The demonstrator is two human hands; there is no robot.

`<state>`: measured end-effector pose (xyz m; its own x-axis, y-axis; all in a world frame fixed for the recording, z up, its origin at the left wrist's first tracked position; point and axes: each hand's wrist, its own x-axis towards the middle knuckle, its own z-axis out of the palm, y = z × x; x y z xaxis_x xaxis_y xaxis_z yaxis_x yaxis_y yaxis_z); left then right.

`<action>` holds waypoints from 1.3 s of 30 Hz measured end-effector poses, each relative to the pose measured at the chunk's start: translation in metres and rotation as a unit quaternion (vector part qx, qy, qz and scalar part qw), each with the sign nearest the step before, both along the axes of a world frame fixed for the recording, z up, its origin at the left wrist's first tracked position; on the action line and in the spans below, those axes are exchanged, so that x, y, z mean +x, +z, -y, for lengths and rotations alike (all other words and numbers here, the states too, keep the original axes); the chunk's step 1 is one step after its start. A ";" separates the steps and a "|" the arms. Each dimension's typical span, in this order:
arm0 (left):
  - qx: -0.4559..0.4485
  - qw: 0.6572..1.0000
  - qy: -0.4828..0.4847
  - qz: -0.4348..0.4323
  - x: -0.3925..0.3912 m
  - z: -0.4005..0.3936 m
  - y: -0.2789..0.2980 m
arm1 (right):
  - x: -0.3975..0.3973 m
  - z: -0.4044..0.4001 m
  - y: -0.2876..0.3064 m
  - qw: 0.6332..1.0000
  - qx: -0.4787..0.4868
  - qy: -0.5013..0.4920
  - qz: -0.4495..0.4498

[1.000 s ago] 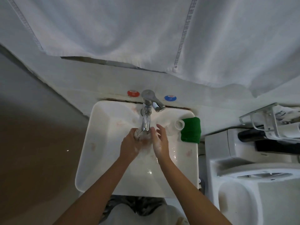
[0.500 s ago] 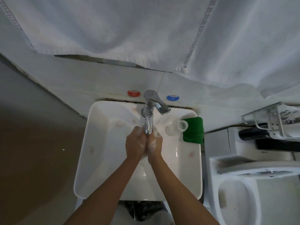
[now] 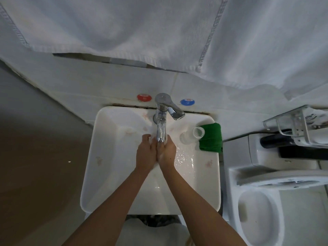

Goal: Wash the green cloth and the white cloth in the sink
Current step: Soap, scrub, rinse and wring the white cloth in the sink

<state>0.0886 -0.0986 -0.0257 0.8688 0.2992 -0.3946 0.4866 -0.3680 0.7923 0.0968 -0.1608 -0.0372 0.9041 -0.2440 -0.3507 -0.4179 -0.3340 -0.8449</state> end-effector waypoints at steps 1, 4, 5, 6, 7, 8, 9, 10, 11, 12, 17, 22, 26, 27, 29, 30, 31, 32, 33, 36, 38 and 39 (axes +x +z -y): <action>-0.024 1.000 -0.001 -0.007 0.000 -0.002 0.000 | 0.002 -0.001 -0.001 1.000 0.012 -0.002 -0.001; -0.074 0.997 0.018 -0.028 -0.002 -0.011 -0.001 | 0.007 -0.001 -0.003 0.999 0.041 0.007 -0.022; -0.086 0.996 0.024 -0.026 -0.003 -0.014 -0.003 | 0.008 -0.002 -0.002 0.998 0.051 0.012 -0.022; -0.095 0.995 0.023 -0.023 -0.004 -0.016 -0.002 | 0.008 -0.002 -0.001 0.998 0.057 0.016 -0.020; -0.098 0.995 0.018 -0.017 -0.006 -0.016 -0.002 | 0.008 -0.002 0.000 0.998 0.055 0.019 -0.019; -0.093 0.995 0.014 -0.013 -0.007 -0.016 0.000 | 0.009 -0.002 0.000 0.998 0.052 0.020 -0.021; -0.083 0.996 0.012 -0.006 -0.008 -0.014 0.001 | 0.011 -0.002 0.003 0.998 0.049 0.021 -0.029; -0.072 0.997 0.014 0.001 -0.009 -0.012 0.003 | 0.013 -0.002 0.003 0.998 0.045 0.023 -0.042; -0.062 0.998 0.019 0.004 -0.009 -0.010 0.003 | 0.014 -0.001 0.004 0.997 0.040 0.027 -0.053; -0.054 0.998 0.026 0.003 -0.009 -0.007 0.004 | 0.014 0.000 0.006 0.997 0.039 0.028 -0.056; -0.030 0.998 0.050 -0.021 -0.007 0.000 0.000 | 0.008 0.007 -0.008 0.997 0.039 0.031 -0.060; -0.006 1.000 0.026 -0.014 -0.004 0.013 0.008 | 0.009 0.022 0.001 0.997 0.062 -0.008 -0.049; -0.003 1.000 0.022 -0.012 -0.001 0.018 0.006 | 0.002 0.031 0.003 0.995 0.085 -0.050 -0.030; 0.001 1.000 0.024 -0.005 -0.001 0.018 0.003 | 0.001 0.031 0.004 0.995 0.086 -0.045 -0.032; -0.021 0.998 0.054 0.010 -0.003 0.018 0.000 | -0.002 0.032 0.004 0.994 0.105 -0.018 -0.039; -0.042 0.996 0.074 0.011 -0.002 0.018 0.000 | -0.005 0.032 0.003 0.993 0.110 0.002 -0.037; -0.060 0.994 0.094 0.010 0.000 0.017 0.000 | -0.009 0.032 0.001 0.992 0.117 0.017 -0.035; -0.074 0.991 0.107 0.009 0.002 0.016 0.002 | -0.013 0.032 -0.002 0.991 0.126 0.023 -0.032; -0.088 0.989 0.116 0.016 0.004 0.014 0.004 | -0.016 0.031 -0.003 0.989 0.141 0.027 -0.025; -0.142 0.984 0.100 0.027 0.007 0.009 0.012 | -0.022 0.029 -0.005 0.985 0.170 0.026 -0.027; -0.161 0.984 0.072 0.022 0.003 0.012 0.009 | -0.021 0.027 -0.002 0.984 0.177 0.013 -0.023; -0.144 0.986 0.069 0.036 -0.001 0.014 0.005 | -0.020 0.027 -0.001 0.984 0.176 0.007 -0.018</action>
